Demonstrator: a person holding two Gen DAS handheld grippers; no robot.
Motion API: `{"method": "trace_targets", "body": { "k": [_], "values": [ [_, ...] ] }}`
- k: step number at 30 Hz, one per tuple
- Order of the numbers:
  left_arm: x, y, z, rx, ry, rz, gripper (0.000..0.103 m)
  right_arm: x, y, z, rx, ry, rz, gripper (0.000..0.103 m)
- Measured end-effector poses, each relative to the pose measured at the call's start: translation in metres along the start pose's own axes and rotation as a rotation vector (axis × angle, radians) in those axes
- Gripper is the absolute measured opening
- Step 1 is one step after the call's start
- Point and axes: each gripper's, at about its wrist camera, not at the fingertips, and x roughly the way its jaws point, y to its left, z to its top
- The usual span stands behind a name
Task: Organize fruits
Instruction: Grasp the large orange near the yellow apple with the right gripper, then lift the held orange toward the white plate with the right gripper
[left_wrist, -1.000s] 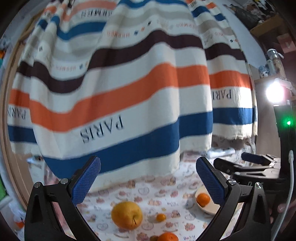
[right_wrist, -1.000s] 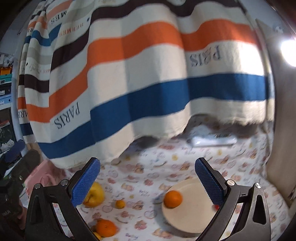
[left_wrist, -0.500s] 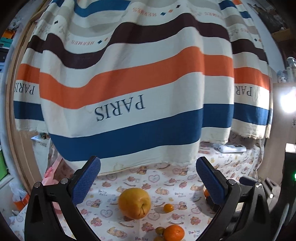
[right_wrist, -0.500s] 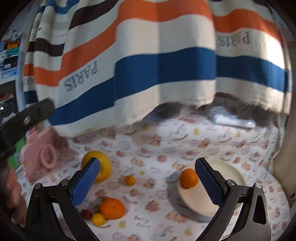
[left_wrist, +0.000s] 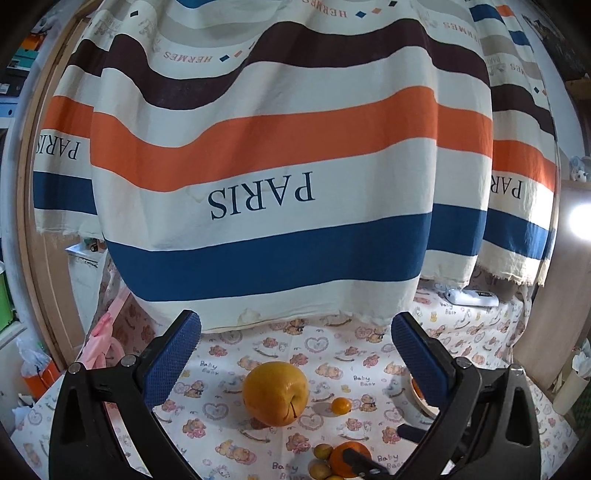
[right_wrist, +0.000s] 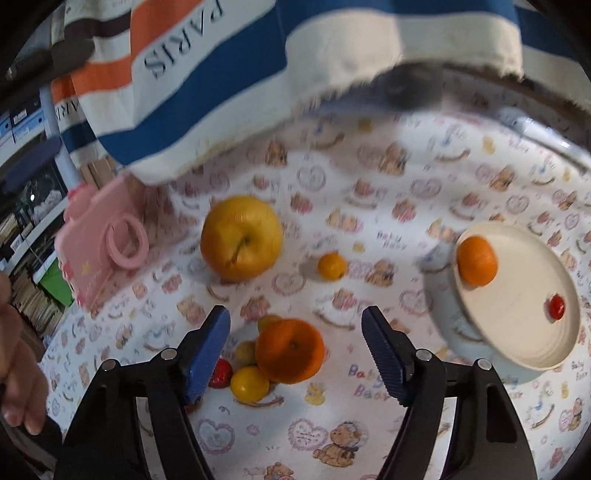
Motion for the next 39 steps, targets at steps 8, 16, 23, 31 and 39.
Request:
{"method": "trace_targets", "body": {
  "k": [8,16,23,31,39],
  "values": [
    [0.004,-0.002,-0.003,0.006,0.021,0.005,0.103,0.024,-0.003,-0.007,0.009,0.068,0.007,0.065],
    [0.009,0.000,-0.004,0.003,0.034,0.005,0.103,0.040,-0.011,-0.012,0.062,0.126,0.089,0.055],
    [0.011,-0.002,-0.006,0.015,0.041,0.010,0.103,0.031,-0.011,-0.010,0.034,0.101,0.058,0.051],
    [0.016,-0.002,-0.009,0.024,0.047,0.008,0.102,-0.036,-0.016,0.017,-0.016,-0.102,-0.006,0.051],
    [0.022,-0.007,-0.015,0.060,0.040,0.036,0.102,-0.084,-0.055,0.030,0.018,-0.334,-0.111,0.051]
  ]
}}
